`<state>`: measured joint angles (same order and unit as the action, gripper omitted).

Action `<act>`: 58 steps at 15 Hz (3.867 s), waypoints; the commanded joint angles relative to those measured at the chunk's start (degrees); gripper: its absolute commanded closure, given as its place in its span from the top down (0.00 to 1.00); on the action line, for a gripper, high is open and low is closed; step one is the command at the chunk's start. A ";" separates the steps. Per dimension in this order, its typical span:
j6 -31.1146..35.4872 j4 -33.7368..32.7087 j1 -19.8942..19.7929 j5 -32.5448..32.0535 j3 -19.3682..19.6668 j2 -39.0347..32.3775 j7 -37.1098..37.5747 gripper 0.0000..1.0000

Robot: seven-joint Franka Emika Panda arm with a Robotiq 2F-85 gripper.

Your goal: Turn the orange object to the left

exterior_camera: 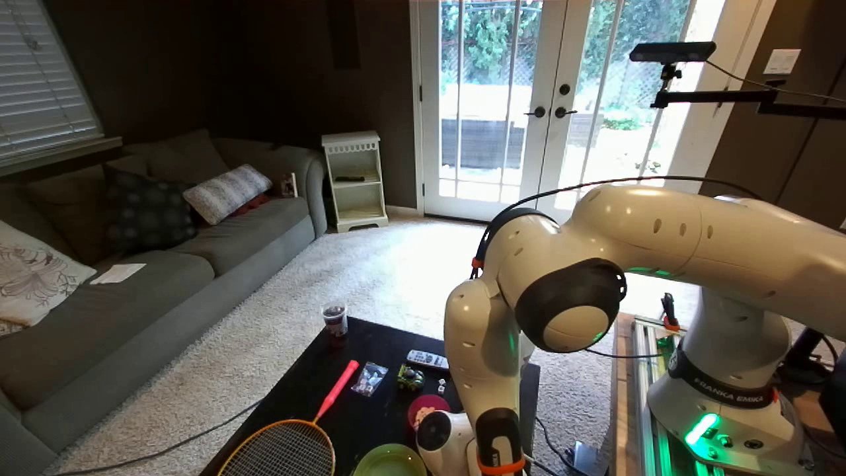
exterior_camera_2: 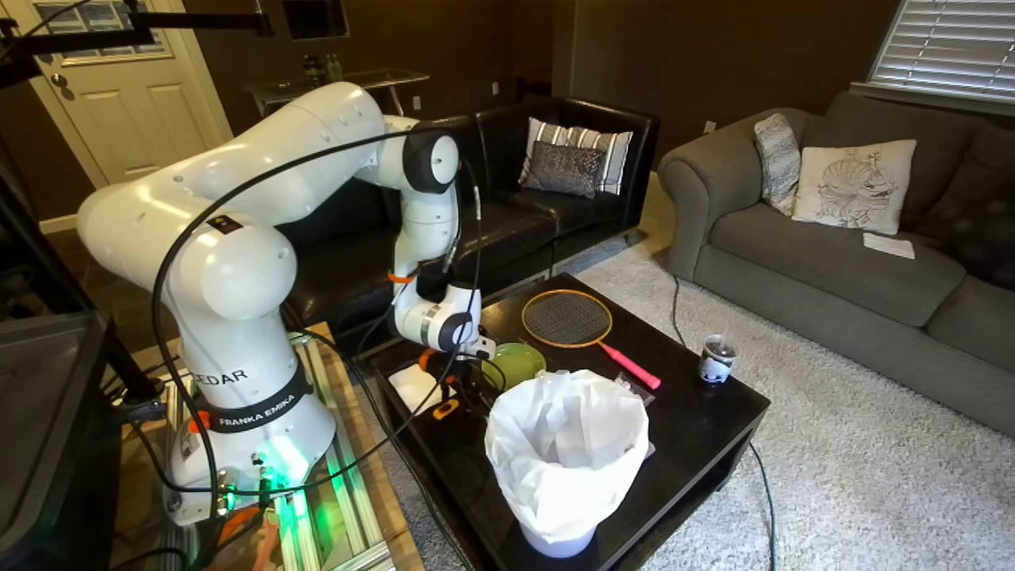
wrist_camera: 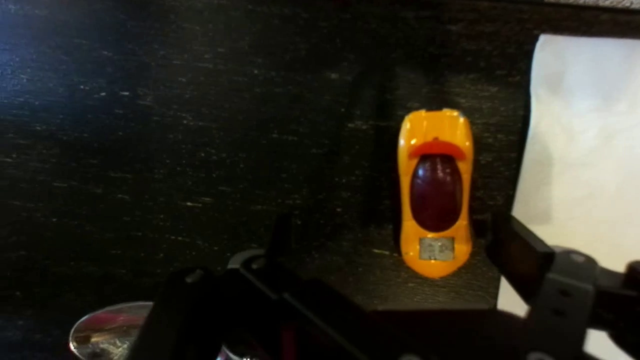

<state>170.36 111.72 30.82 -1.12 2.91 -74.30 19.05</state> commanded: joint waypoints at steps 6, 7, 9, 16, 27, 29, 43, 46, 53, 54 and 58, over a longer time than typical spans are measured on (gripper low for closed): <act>-0.22 0.76 -0.15 0.97 -0.26 0.32 -1.30 0.35; -0.47 0.82 -0.12 0.96 -0.31 0.43 -1.31 0.27; -0.73 0.92 -0.22 0.99 -0.63 0.68 -1.35 0.14; 0.60 1.01 0.35 -0.37 -1.10 1.27 -3.52 0.10; 7.51 3.04 3.93 -8.40 -0.66 4.07 -18.86 0.10; 5.89 0.57 2.60 -7.05 -1.69 2.43 -18.50 0.10; 7.19 1.67 9.29 -15.65 4.07 3.60 -27.65 0.10; 7.73 2.14 10.83 -18.89 5.44 3.87 -30.88 0.10; 11.98 3.24 10.24 -25.93 6.07 3.62 -38.80 0.10; 12.15 3.53 10.13 -26.57 6.12 3.68 -39.74 0.10; 13.55 4.67 10.25 -29.25 6.74 3.65 -43.13 0.10</act>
<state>181.68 114.28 41.24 -27.27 9.11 -71.59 -21.59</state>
